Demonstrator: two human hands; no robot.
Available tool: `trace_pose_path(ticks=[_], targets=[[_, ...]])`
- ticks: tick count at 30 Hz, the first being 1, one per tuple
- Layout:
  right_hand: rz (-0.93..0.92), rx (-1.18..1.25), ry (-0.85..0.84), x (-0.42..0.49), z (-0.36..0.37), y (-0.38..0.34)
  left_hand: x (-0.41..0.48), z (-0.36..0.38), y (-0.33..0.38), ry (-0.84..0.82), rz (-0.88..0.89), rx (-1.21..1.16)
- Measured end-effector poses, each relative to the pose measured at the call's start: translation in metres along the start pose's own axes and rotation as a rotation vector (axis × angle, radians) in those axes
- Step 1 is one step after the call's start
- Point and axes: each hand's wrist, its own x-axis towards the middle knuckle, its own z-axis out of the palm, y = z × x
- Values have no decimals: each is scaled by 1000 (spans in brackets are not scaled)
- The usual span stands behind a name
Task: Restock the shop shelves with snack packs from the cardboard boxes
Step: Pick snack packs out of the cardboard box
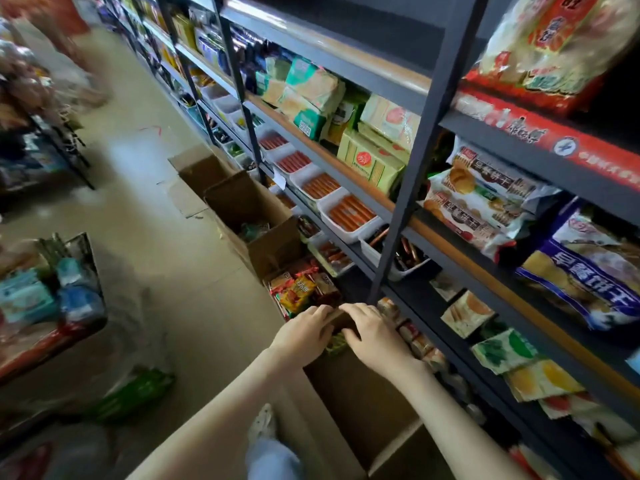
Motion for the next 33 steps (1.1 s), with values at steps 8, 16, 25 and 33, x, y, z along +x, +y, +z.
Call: trace_pose_path(ticks=[8,16,25,33], targets=[[257,86,-70,118,59,-32,50,-25,-132,-156,-60,-13],[249,118,-163,278,113,-142,90,-106,-279,-118,-205,-23],[67,78,-265,349,130,-214,76,-159,-328,25,-331,-80],[-225,46,-430,377,170,-303,-30,-202,-390,288,-712,-112]])
